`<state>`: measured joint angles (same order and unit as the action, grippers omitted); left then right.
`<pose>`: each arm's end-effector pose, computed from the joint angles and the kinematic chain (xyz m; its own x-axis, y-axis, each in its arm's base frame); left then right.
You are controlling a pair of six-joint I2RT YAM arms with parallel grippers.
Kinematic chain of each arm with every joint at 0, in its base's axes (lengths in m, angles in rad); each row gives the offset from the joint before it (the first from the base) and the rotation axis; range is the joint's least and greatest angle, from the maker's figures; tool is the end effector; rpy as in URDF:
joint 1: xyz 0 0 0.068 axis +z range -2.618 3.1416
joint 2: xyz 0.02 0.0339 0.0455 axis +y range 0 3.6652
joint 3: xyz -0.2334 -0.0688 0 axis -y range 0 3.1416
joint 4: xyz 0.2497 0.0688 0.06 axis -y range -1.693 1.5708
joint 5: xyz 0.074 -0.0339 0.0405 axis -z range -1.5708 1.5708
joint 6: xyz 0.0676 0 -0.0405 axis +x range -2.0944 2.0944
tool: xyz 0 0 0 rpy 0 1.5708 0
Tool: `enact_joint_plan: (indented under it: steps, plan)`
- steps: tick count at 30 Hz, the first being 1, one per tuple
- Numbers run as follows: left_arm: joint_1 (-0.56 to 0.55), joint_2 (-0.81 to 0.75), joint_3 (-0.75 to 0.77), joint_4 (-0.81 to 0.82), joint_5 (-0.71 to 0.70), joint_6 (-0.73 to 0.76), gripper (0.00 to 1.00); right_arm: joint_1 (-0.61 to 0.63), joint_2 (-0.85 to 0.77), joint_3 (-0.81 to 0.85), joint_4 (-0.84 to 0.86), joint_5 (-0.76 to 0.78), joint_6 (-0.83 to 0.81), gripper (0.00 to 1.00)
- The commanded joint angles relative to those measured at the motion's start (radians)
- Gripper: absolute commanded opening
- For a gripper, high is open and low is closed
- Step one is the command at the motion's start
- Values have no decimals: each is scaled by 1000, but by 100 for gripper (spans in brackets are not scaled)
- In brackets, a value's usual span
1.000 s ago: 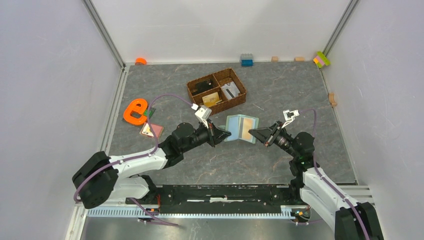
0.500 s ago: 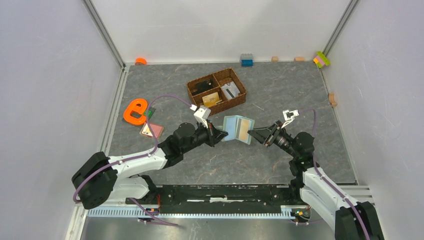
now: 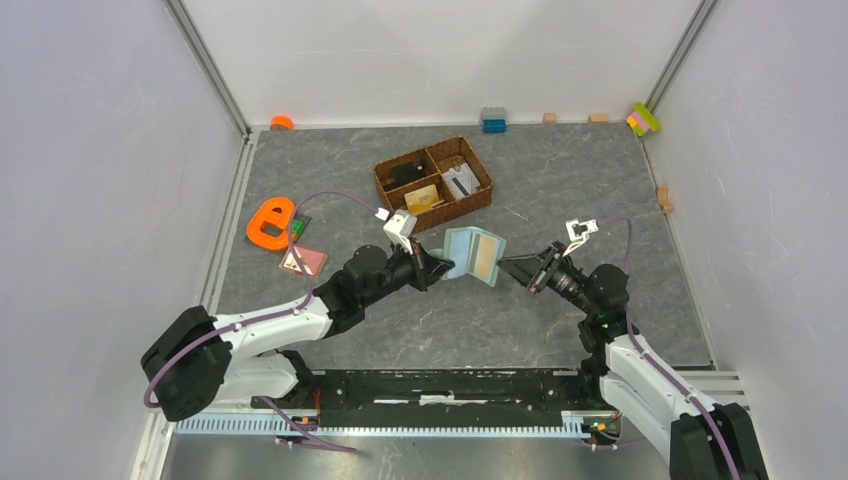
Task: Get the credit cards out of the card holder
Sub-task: Remove the credit card from the card holder.
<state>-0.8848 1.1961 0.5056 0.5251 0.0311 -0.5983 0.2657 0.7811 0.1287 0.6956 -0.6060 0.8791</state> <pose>0.1915 -0.2373 0.1946 -0.5327 -0.2380 -0.8121 0.5964 0.5753 -0.5598 0.2008 0.0945 0.1795 -0.5625 0.5030 -0.6562 -0.5200 0.4018 0.7538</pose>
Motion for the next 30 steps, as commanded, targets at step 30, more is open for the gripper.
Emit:
enact_joint_plan:
  steps: [30]
  plan:
    - [12, 6, 20, 150, 158, -66, 2, 48, 57, 30, 226, -87, 44, 8]
